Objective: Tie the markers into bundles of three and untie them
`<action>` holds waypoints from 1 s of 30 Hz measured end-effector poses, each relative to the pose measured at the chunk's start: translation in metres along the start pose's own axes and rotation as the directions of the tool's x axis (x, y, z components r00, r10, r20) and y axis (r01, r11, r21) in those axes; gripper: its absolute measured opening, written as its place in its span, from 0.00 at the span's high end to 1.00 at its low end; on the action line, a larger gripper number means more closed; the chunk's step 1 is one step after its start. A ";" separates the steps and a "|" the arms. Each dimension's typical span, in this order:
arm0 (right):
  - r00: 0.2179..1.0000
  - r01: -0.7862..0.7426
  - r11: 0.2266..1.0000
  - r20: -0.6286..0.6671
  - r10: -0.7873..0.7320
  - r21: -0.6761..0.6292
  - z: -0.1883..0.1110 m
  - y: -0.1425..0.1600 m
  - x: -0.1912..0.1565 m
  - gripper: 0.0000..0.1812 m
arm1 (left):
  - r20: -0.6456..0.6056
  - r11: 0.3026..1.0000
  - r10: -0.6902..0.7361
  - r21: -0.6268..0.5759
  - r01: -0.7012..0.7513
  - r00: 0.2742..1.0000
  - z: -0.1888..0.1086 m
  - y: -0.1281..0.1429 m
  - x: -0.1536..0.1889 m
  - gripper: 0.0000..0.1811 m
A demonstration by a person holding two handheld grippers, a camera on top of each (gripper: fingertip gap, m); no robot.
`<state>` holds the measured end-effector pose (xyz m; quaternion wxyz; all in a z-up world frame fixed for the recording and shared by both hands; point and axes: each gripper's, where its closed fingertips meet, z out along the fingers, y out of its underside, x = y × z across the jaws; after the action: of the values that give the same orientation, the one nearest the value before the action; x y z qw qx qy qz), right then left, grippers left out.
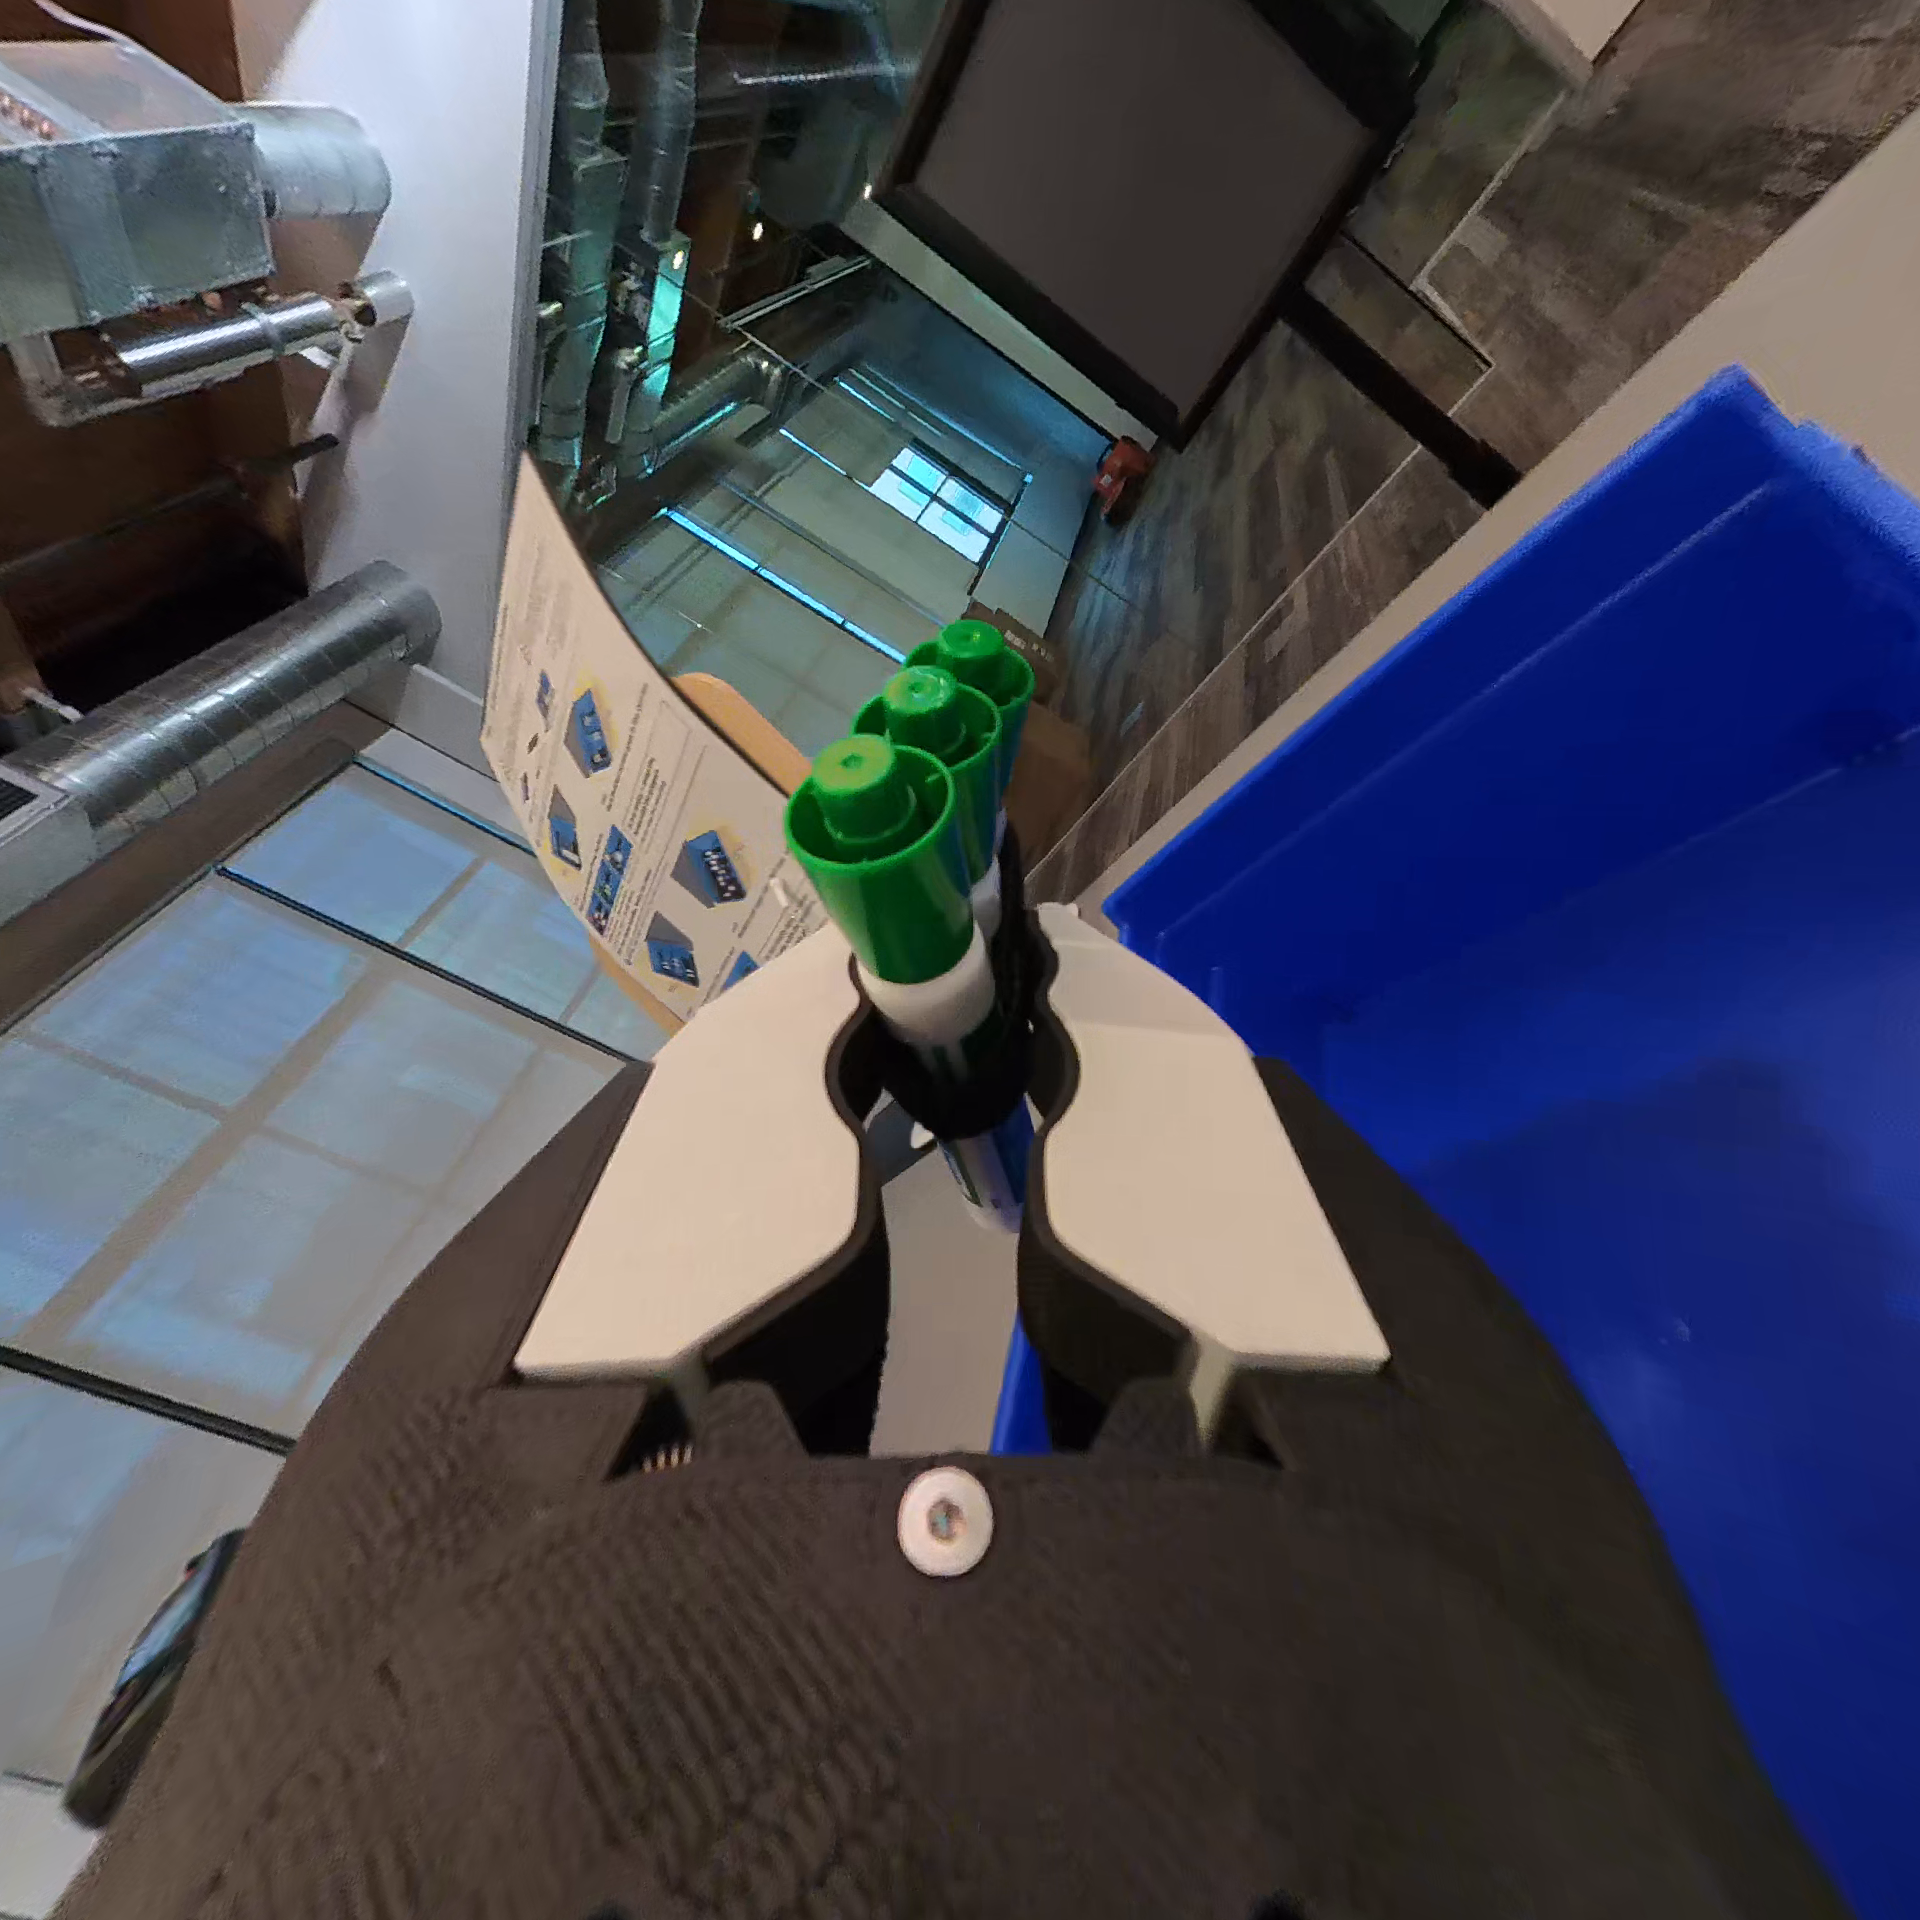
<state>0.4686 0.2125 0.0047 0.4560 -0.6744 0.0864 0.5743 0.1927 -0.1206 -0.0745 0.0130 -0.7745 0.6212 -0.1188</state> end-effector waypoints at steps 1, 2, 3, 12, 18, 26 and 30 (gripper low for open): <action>1.000 -0.004 1.000 -0.003 0.004 0.000 0.004 0.003 0.006 0.86 | 0.000 1.000 -0.002 -0.006 0.002 1.000 0.001 0.003 0.001 0.71; 1.000 -0.009 1.000 0.004 0.009 -0.006 0.006 0.006 0.009 0.86 | 0.000 1.000 -0.004 -0.010 0.004 1.000 0.001 0.005 0.001 0.71; 1.000 -0.014 1.000 0.012 0.014 -0.014 0.008 0.009 0.012 0.86 | -0.003 1.000 -0.008 -0.009 0.008 1.000 0.001 0.006 0.002 0.71; 0.995 -0.096 0.995 -0.013 0.095 -0.018 0.009 0.021 0.038 0.86 | -0.023 0.999 -0.034 -0.022 0.033 0.999 0.007 0.014 -0.003 0.71; 0.961 -0.150 0.989 -0.237 0.144 -0.011 0.027 0.038 0.084 0.86 | -0.047 0.999 -0.025 -0.036 0.024 0.999 0.015 0.009 0.001 0.72; 0.862 -0.260 0.963 -0.434 0.262 0.064 0.045 0.052 0.126 0.86 | -0.086 0.997 -0.016 -0.083 0.008 0.996 0.023 0.011 0.010 0.72; 0.819 -0.269 0.961 -0.509 0.265 0.068 0.047 0.058 0.139 0.85 | -0.112 0.996 -0.014 -0.091 0.004 0.994 0.026 0.012 0.016 0.73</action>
<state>0.4441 0.2691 -0.1402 0.3288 -0.7857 0.2963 0.4322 0.1892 -0.1418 -0.0991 -0.0576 -0.7691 0.6223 -0.1341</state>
